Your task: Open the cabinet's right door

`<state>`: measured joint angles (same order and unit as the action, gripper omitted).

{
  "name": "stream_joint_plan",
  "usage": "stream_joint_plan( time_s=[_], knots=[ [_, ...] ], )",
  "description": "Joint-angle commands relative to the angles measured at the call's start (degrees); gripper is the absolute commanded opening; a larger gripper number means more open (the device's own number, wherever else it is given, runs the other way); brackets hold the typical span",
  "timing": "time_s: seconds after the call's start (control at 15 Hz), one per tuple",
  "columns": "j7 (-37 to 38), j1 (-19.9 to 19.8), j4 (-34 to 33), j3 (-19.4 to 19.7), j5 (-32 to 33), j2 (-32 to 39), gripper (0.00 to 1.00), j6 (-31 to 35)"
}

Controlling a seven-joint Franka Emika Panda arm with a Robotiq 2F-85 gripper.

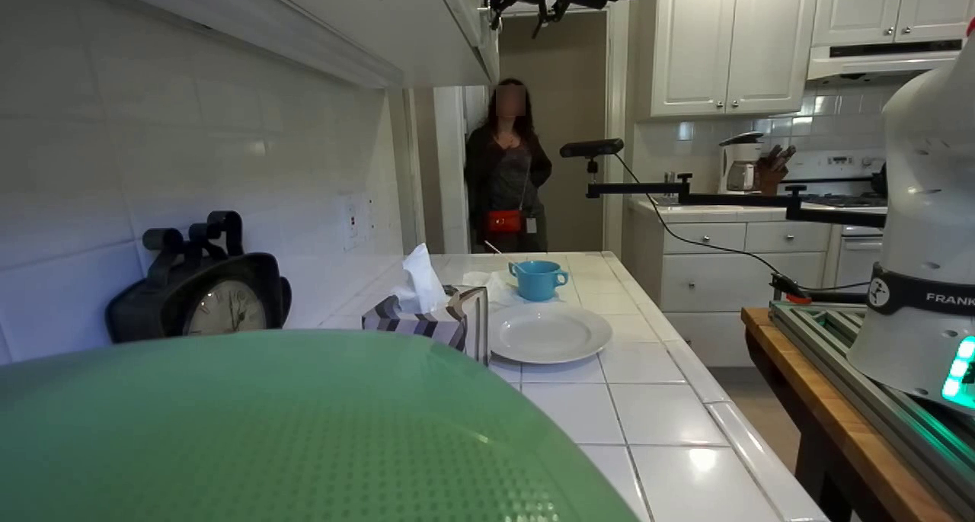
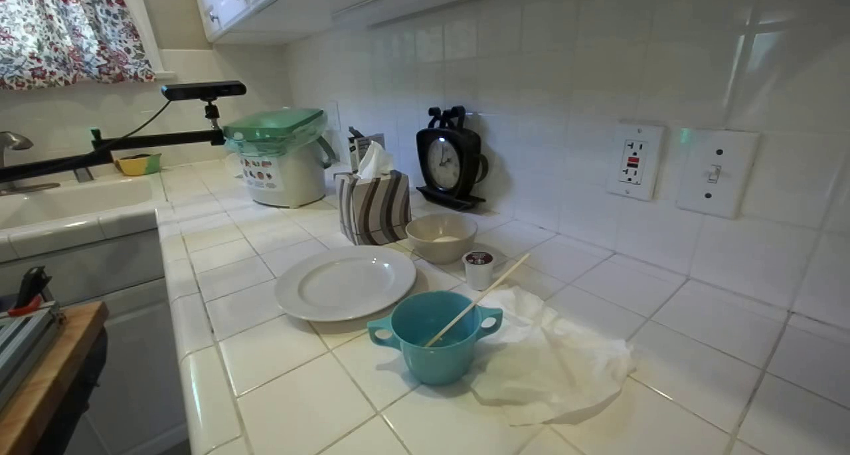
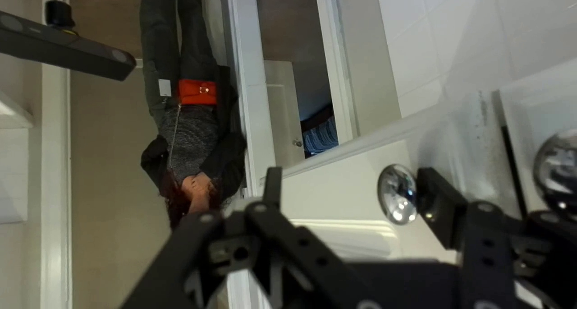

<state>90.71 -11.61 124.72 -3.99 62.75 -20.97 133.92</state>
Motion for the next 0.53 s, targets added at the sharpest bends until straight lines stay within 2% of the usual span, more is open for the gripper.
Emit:
stream_joint_plan(
  time_s=[0.0,0.27,0.47],
  knots=[
    [2.1,1.8,-1.7,1.1,2.2,1.1,0.44,-1.0],
    [2.3,2.5,-2.3,1.1,2.7,1.5,0.35,-0.9],
    [2.4,2.8,-2.2,1.2,3.1,1.4,0.40,-1.0]
  ],
)
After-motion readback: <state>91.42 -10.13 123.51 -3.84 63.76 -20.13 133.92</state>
